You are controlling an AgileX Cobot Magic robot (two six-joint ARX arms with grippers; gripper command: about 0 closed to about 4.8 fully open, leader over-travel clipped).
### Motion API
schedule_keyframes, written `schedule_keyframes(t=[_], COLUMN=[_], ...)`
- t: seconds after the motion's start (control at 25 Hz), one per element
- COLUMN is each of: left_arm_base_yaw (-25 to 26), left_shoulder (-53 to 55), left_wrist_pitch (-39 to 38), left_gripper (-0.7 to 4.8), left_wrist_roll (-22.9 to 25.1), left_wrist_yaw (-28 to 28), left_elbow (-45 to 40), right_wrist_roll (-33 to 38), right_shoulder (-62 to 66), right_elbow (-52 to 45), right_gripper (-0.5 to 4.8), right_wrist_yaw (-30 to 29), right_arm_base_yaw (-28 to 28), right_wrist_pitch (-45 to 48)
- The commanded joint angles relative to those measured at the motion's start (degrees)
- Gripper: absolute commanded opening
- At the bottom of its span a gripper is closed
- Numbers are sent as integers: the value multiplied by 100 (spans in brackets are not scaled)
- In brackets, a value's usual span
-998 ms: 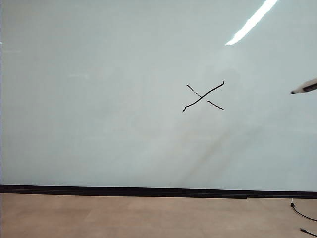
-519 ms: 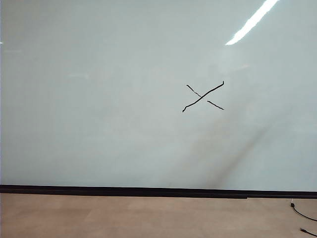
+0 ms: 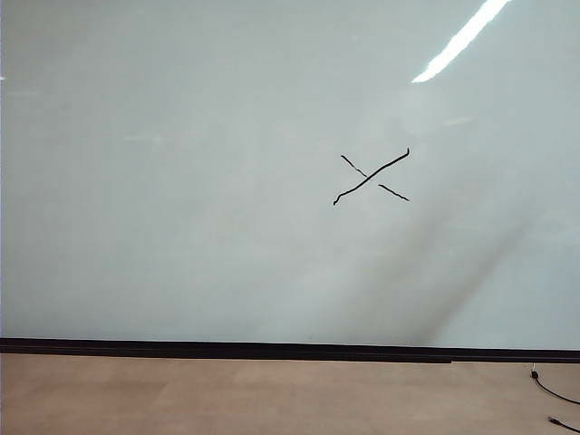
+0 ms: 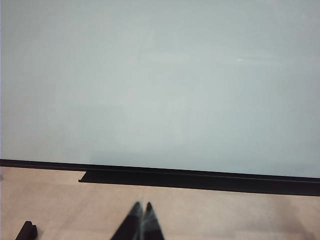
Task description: Pick up the pen on the shelf to the right of the whiteboard and draw a cross mark.
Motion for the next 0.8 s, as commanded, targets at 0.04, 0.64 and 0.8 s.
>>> schedule_keyframes(t=[0.04,0.64,0.8], left_arm_base_yaw=[0,0,0], left_shoulder=[0,0,0], left_wrist_pitch=[15,15,15], left_gripper=[-4,-4,-4], left_wrist_roll=[26,26,24], left_wrist_yaw=[22,22,22], left_elbow=[17,17,17], right_wrist_roll=[144,142,142], right_shoulder=[0,0,-2], right_elbow=[20,20,20], right_gripper=[-5,-5,-5], right_wrist_yaw=[-52,-11,-11], right_arm_base_yaw=[2,0,0], right_wrist_pitch=[28,9,9])
